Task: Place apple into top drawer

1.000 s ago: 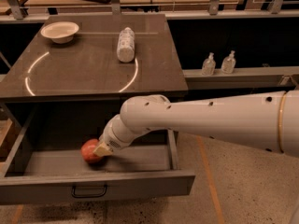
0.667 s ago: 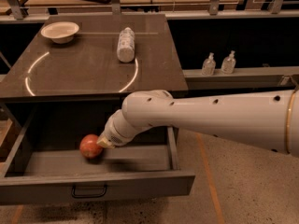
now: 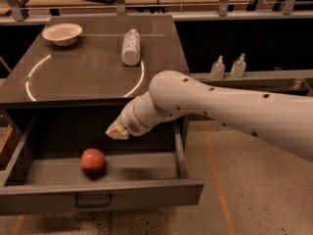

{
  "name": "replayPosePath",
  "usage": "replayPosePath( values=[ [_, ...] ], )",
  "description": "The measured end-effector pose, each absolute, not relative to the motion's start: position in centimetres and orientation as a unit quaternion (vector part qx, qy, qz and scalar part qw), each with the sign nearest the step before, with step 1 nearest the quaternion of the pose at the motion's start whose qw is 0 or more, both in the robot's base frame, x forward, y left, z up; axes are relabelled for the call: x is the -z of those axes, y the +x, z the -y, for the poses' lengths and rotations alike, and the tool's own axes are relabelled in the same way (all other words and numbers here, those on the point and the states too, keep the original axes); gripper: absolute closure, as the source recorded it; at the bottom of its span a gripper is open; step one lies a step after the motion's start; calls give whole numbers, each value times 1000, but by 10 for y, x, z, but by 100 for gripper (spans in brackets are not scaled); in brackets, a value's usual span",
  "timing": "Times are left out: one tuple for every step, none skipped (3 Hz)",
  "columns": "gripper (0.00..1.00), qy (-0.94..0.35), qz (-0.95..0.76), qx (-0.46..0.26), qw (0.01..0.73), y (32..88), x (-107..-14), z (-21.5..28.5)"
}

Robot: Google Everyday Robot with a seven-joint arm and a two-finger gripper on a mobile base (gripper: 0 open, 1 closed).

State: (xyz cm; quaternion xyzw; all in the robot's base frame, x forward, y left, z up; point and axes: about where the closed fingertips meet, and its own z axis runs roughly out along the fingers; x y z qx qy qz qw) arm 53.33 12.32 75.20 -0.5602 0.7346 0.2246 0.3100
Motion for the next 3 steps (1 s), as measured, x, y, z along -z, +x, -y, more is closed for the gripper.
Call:
replayPosePath(
  values=[
    [100, -541, -727, -272, 324, 531, -795, -112],
    [100, -528, -715, -285, 359, 544, -845, -95],
    [78, -528, -711, -285, 368, 547, -857, -94]
  ],
)
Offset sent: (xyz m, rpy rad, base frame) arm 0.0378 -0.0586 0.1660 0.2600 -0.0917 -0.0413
